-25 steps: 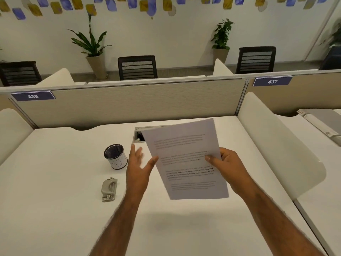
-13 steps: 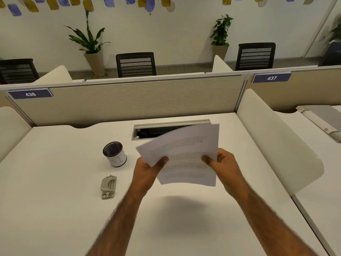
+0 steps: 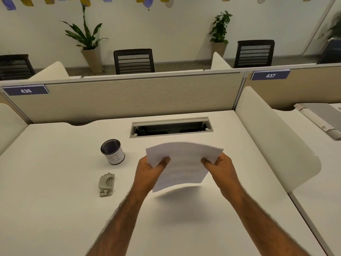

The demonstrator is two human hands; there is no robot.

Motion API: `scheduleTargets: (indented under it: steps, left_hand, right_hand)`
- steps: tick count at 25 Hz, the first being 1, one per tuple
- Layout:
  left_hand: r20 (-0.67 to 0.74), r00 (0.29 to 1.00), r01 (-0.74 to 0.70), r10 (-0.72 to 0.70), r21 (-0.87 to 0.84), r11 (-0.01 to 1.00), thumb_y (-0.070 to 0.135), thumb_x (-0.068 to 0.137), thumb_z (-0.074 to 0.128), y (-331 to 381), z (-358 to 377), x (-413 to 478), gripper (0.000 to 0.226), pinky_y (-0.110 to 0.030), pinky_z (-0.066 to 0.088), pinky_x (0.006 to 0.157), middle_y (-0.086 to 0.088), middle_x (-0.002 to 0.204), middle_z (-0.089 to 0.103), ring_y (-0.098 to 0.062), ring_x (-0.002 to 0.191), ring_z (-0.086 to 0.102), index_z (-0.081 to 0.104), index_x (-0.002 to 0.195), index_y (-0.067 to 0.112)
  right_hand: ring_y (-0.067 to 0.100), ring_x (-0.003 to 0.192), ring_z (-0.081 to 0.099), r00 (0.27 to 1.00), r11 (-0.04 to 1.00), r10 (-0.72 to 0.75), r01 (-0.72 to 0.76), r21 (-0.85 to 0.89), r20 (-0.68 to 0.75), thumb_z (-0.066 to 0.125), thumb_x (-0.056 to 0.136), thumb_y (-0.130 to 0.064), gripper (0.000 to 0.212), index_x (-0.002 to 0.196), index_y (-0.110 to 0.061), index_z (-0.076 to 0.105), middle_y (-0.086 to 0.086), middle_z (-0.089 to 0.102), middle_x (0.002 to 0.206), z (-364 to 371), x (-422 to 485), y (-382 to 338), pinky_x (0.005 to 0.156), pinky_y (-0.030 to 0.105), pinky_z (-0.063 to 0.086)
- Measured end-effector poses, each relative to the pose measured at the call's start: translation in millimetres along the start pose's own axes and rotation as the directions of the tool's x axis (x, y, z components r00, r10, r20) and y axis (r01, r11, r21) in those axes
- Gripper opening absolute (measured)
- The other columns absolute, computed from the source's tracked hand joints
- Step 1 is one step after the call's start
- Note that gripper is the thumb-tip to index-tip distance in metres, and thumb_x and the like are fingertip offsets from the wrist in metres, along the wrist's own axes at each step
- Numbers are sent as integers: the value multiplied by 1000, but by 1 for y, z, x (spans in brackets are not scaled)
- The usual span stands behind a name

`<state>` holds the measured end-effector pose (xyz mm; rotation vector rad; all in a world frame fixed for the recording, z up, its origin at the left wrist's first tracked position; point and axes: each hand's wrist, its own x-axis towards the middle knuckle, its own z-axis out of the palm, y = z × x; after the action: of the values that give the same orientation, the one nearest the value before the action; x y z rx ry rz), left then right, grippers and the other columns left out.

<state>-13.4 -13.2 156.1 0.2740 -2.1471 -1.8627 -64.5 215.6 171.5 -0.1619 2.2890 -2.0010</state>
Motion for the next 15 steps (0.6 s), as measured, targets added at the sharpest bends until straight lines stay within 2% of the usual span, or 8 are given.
scheduleTargets:
  steps: [2, 5, 11, 15]
  left_hand:
    - [3, 999, 46, -46, -37, 998, 30, 89, 78, -7, 4, -4, 32, -16, 58, 66, 26, 95, 78, -3, 91, 74, 73, 93, 61]
    - [7, 996, 88, -88, -63, 994, 21, 96, 71, -15, 11, -9, 37, -18, 60, 68, 22, 97, 79, -6, 91, 75, 75, 92, 58]
    - [-9, 999, 31, -32, -89, 996, 45, 85, 70, 7, 6, 4, 22, -16, 58, 64, 24, 97, 77, -4, 90, 74, 70, 98, 63]
    - [25, 996, 89, -87, -123, 988, 45, 81, 75, -2, 7, 2, 18, -22, 61, 65, 14, 99, 80, -14, 92, 76, 75, 98, 52]
  right_hand:
    - [6, 95, 70, 1000, 1000, 28, -28, -6, -1, 65, 93, -8, 37, 102, -44, 66, -24, 74, 94, 2, -3, 6, 66, 12, 55]
    - [12, 94, 70, 998, 998, 58, -58, -19, -12, 61, 97, -11, 37, 100, -47, 66, -21, 75, 90, 7, -9, 10, 67, 17, 55]
    - [8, 88, 71, 999, 998, -44, 43, -51, -21, 58, 89, -36, 26, 99, -59, 65, -21, 74, 94, 6, -2, -15, 72, 21, 60]
    - [14, 98, 69, 1000, 998, -23, 22, -53, -12, 66, 95, -23, 26, 111, -42, 60, -10, 71, 106, 7, 0, -6, 80, 30, 61]
